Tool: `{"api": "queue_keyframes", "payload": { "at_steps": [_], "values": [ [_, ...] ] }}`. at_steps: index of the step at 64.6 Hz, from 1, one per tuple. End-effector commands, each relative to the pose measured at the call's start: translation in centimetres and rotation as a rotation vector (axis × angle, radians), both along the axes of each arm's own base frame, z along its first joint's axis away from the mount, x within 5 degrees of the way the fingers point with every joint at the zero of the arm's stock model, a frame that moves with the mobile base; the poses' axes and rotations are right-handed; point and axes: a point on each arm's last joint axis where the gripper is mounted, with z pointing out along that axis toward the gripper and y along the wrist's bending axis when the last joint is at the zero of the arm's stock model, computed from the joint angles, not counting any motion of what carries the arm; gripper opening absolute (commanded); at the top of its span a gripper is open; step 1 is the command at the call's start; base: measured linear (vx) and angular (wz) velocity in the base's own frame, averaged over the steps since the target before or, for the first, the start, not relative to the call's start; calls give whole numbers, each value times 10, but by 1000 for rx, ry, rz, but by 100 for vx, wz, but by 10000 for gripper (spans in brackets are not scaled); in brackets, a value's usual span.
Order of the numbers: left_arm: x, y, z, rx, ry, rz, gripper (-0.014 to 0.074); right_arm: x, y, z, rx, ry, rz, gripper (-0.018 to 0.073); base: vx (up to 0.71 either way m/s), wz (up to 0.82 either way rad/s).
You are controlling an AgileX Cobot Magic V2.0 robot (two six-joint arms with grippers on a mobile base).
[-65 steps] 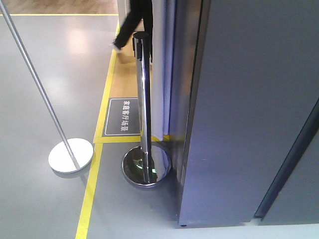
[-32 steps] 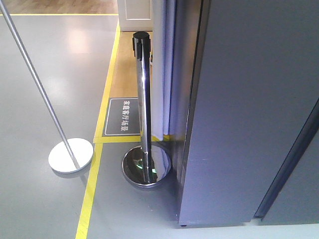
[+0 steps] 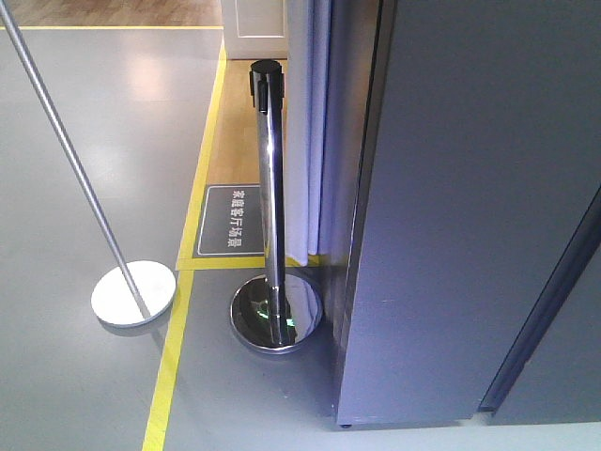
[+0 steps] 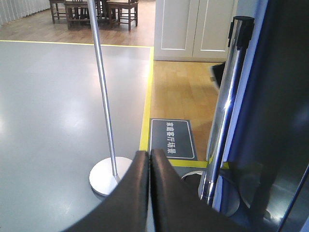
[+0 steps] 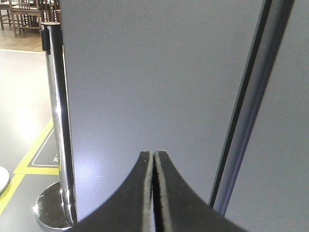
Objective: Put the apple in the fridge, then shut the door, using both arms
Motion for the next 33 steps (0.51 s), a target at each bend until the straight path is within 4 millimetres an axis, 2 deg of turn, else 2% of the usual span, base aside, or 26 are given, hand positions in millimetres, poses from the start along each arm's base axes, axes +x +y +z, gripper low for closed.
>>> {"api": "queue_keyframes", "payload": {
  "at_steps": [1, 33],
  "values": [
    [1, -2, 0, -6, -68, -18, -6, 0, -1, 4, -1, -70, -13, -8, 0, 0],
    [1, -2, 0, -6, -68, -18, -6, 0, -1, 4, -1, -70, -13, -8, 0, 0]
  ]
}}
